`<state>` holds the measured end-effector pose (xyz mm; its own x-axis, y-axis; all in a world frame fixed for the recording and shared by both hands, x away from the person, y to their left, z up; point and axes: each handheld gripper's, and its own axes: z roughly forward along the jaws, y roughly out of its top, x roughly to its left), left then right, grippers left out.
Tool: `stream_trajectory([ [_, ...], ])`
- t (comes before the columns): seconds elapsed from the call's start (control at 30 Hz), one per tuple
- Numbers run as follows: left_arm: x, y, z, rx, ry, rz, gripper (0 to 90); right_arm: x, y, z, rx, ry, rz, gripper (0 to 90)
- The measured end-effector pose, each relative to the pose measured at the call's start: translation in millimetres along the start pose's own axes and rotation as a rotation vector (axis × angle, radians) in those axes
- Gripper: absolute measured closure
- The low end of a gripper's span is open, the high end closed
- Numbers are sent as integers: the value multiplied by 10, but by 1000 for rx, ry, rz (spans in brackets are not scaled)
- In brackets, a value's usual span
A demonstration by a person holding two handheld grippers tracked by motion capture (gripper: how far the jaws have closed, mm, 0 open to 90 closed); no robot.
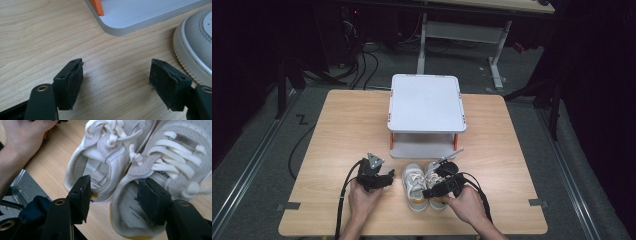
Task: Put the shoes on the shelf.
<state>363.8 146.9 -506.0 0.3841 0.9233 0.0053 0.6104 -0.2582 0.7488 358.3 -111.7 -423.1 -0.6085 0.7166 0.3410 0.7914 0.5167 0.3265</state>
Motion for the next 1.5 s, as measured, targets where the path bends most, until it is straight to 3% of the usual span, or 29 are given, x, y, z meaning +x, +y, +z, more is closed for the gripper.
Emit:
stream_trajectory([
  [0.07,3,2,-1,4,-3,8,274,16,44,3,9,-4,4,449],
  [0.4,0,2,0,3,-5,8,274,124,103,162,40,-132,-10,558],
  [0.53,0,2,0,3,-5,9,274,130,69,181,17,-130,-12,669],
  [0.77,-1,2,0,3,-4,8,274,74,-25,117,-22,-123,12,776],
  [0.9,0,3,0,3,-4,10,274,97,-63,96,-29,-148,-8,786],
  [1.17,-1,2,0,3,-4,7,274,102,-114,-17,-47,-143,-33,790],
  [1.5,1,3,0,3,-4,9,274,68,-63,-202,-138,-154,-22,792],
])
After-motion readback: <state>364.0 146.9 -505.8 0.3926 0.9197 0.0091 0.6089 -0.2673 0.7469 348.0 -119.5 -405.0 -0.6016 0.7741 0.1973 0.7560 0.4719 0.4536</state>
